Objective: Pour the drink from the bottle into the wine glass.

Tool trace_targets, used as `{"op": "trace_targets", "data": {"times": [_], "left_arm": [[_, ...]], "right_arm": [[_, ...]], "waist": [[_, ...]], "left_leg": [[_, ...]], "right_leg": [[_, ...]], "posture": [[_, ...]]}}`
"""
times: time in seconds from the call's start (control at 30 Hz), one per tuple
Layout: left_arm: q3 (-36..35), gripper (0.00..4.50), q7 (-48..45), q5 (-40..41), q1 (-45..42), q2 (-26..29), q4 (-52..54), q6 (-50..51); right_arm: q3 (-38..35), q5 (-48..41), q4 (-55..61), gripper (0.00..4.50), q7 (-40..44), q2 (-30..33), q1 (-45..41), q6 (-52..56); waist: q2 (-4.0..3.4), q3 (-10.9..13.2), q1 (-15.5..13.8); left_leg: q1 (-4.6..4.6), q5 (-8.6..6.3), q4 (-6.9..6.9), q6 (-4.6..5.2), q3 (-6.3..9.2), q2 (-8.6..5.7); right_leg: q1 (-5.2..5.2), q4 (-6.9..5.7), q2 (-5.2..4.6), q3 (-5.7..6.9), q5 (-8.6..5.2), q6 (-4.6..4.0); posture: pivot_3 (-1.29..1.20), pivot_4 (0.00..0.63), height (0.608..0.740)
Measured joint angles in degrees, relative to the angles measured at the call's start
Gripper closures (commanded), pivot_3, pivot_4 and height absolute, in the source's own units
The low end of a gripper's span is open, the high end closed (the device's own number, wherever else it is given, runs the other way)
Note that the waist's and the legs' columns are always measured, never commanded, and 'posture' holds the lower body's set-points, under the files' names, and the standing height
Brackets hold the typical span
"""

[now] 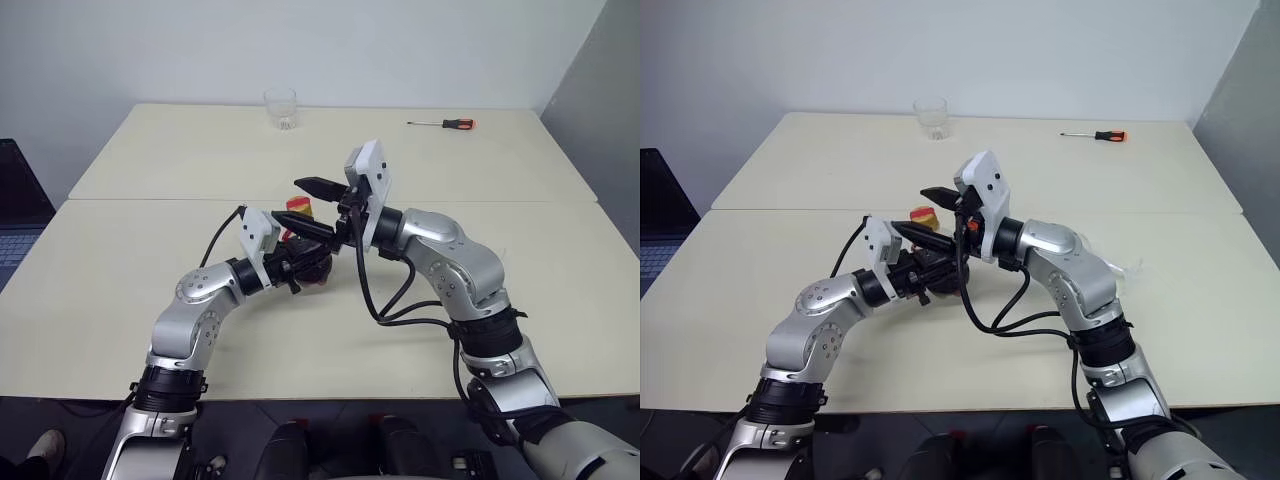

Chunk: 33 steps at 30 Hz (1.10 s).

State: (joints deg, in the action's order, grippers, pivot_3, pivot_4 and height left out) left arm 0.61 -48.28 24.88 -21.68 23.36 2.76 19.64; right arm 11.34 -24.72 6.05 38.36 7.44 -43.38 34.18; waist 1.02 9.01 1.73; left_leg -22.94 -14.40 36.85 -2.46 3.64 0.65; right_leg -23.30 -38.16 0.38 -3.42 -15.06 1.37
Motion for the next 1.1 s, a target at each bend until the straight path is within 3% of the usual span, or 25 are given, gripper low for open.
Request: {"op": "trace_targets", "data": {"times": [0.07, 1.1], "left_arm": [[0.0, 3.03, 0.0, 0.0, 0.0, 0.0, 0.0, 0.0], [0.0, 3.03, 0.1, 0.0, 0.0, 0.0, 0.0, 0.3]], "right_arm": [[0.0, 0.1, 0.0, 2.29, 0.0, 0.0, 0.0, 0.0], [0.2, 2.0, -0.9, 2.29, 1.4, 1.3, 0.0, -3.1]], "waist": [[0.0, 0.0, 0.0], [0.0, 0.0, 0.0]], "left_leg": [[0.0, 0.0, 0.0, 0.0, 0.0, 0.0], [0.0, 0.0, 0.0, 0.0, 0.0, 0.0]], "right_leg": [[0.0, 0.0, 0.0, 0.0, 0.0, 0.0], [0.0, 0.0, 0.0, 0.0, 0.0, 0.0]], "posture": [[0.0, 0.15, 0.74], [0.0, 0.15, 0.74]]}}
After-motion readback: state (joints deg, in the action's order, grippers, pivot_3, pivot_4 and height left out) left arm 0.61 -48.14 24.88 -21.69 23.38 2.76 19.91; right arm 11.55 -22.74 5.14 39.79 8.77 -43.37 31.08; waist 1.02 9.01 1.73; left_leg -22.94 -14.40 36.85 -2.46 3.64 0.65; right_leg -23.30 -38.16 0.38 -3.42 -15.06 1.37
